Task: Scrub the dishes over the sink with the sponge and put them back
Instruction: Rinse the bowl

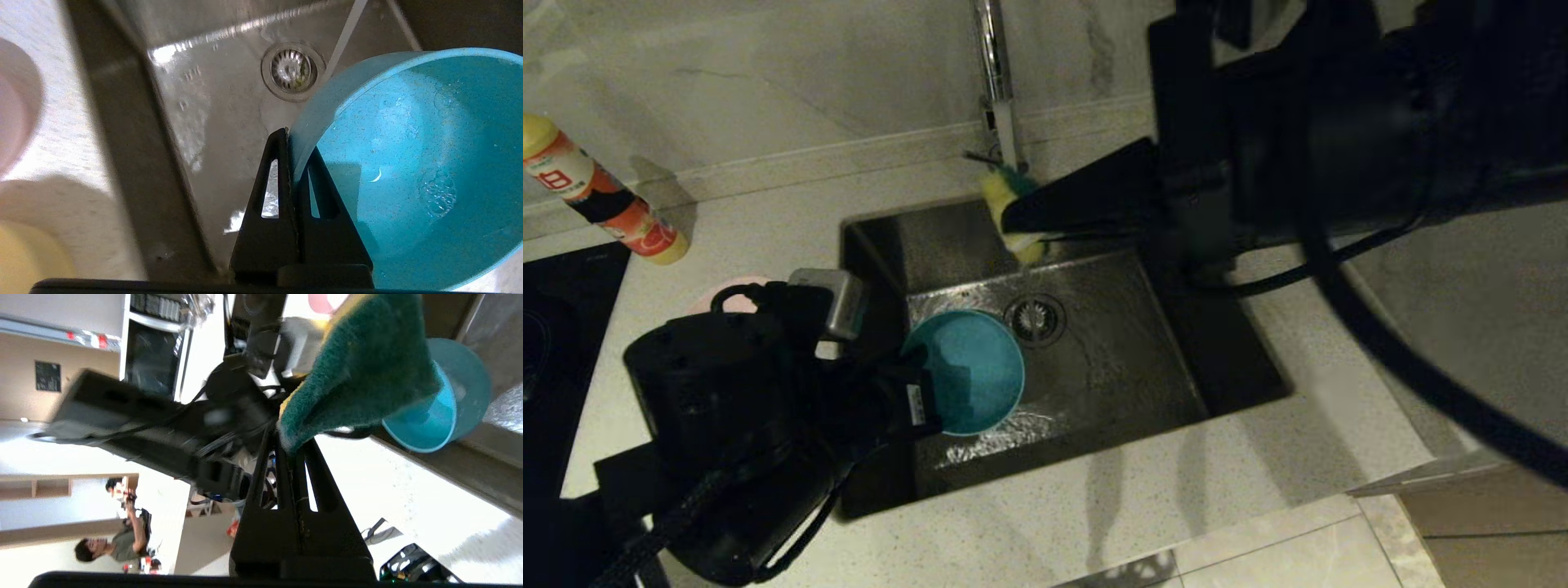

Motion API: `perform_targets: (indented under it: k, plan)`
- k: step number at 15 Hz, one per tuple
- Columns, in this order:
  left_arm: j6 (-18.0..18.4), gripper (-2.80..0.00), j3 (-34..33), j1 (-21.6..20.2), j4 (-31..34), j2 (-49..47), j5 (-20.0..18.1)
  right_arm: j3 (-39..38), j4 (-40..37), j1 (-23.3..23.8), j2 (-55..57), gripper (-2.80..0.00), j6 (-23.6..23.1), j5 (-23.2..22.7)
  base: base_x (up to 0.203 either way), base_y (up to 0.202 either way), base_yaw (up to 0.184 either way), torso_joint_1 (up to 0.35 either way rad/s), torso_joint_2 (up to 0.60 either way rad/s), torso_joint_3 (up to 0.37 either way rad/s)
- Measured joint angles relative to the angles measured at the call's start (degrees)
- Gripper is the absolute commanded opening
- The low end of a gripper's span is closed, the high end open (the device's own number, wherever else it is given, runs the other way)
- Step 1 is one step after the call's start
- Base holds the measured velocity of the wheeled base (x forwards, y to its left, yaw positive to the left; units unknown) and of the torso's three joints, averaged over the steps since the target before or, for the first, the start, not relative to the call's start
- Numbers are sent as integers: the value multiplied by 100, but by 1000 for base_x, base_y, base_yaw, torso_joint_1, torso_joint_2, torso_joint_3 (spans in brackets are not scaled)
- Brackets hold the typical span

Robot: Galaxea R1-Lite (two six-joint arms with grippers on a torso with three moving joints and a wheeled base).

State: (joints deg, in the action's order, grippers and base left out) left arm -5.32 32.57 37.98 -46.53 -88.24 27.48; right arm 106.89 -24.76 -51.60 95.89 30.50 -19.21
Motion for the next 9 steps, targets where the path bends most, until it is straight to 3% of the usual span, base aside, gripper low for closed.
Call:
perform_targets:
  k: [6, 9]
  plan:
    - [-1726, -280, 2182, -334, 3008, -402, -283, -617, -154, 720, -1159, -280, 41, -63, 0, 0, 0, 0, 0, 0]
    - [-2382, -280, 3135, -611, 3980, -912, -331, -943, -157, 1182, -1547, -280, 43, -328, 0, 0, 0, 0, 0, 0]
